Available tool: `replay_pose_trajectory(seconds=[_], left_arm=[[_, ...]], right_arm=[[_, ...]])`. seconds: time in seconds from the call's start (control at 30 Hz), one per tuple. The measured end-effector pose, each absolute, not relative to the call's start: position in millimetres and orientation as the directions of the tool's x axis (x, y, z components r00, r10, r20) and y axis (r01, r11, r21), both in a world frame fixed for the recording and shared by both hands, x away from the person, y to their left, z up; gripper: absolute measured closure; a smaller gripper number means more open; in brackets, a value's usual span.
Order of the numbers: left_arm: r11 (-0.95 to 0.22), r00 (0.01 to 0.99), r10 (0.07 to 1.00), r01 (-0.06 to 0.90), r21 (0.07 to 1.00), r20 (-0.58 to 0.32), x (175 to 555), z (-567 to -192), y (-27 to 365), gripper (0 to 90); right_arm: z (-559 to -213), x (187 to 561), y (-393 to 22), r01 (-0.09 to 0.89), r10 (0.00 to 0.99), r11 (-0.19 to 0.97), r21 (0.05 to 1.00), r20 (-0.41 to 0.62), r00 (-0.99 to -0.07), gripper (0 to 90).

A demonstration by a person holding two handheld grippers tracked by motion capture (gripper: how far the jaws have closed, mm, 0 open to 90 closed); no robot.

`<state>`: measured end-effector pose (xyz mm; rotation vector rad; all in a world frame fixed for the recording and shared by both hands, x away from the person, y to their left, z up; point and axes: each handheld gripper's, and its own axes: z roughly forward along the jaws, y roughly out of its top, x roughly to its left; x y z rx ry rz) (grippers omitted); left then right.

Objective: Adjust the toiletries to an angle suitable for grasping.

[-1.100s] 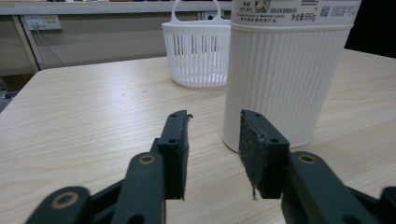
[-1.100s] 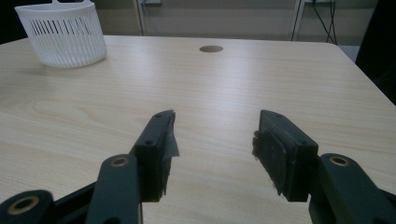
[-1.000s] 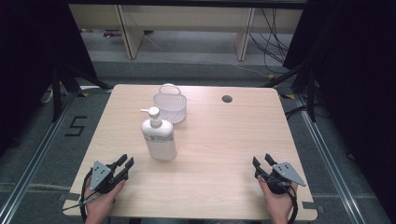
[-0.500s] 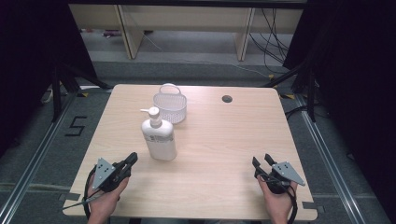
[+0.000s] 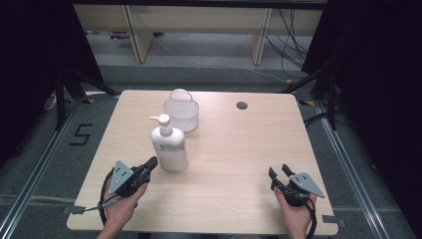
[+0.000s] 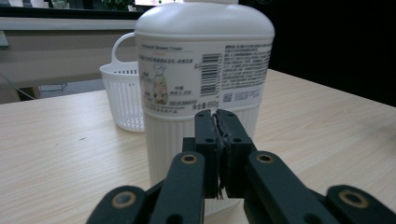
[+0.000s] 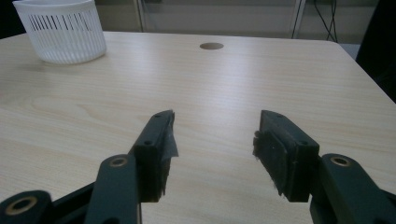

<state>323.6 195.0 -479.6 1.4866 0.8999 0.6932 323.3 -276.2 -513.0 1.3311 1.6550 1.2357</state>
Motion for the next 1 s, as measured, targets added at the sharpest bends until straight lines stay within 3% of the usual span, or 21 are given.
replay_pose_trajectory(seconds=[0.17, 0.23, 0.27, 0.3, 0.33, 0.43, 0.7, 1.0], left_arm=[[0.004, 0.527, 0.848, 0.111, 0.994, -0.062, 318.3, -471.3, 185.6, 78.8], [0.011, 0.512, 0.857, 0.092, 0.996, -0.057, 317.7, -467.7, 183.0, 67.8], [0.007, 0.501, 0.864, 0.082, 0.997, -0.048, 317.6, -465.8, 182.1, 67.8], [0.008, 0.492, 0.870, 0.070, 0.998, -0.042, 317.8, -464.1, 180.9, 59.4], [0.009, 0.483, 0.875, 0.060, 0.998, -0.037, 318.2, -462.5, 179.6, 59.4], [0.009, 0.456, 0.890, 0.041, 0.999, -0.026, 320.6, -458.4, 176.0, 47.5], [0.013, 0.430, 0.903, -0.009, 1.000, -0.008, 326.8, -444.6, 166.3, 41.5], [0.027, 0.418, 0.908, -0.021, 0.999, -0.016, 338.5, -429.5, 165.5, 41.6]], right_arm=[[-514.1, 325.3, -276.9, 0.307, 0.962, 0.048, 0.951, 0.038, -0.269, 46.4], [-514.1, 325.0, -276.0, 0.313, 0.963, 0.048, 0.949, 0.040, -0.267, 46.1], [-514.1, 325.0, -276.0, 0.313, 0.963, 0.048, 0.949, 0.040, -0.267, 46.1], [-513.5, 323.9, -275.6, 0.314, 0.966, 0.055, 0.948, 0.029, -0.259, 45.9], [-513.5, 323.9, -275.6, 0.314, 0.966, 0.055, 0.948, 0.029, -0.259, 45.9], [-513.7, 324.2, -274.4, 0.311, 0.964, 0.045, 0.949, 0.040, -0.263, 45.7], [-513.5, 323.9, -274.3, 0.318, 0.963, 0.042, 0.947, 0.047, -0.267, 45.2], [-514.6, 326.1, -275.9, 0.300, 0.959, 0.058, 0.952, 0.030, -0.282, 44.8]])
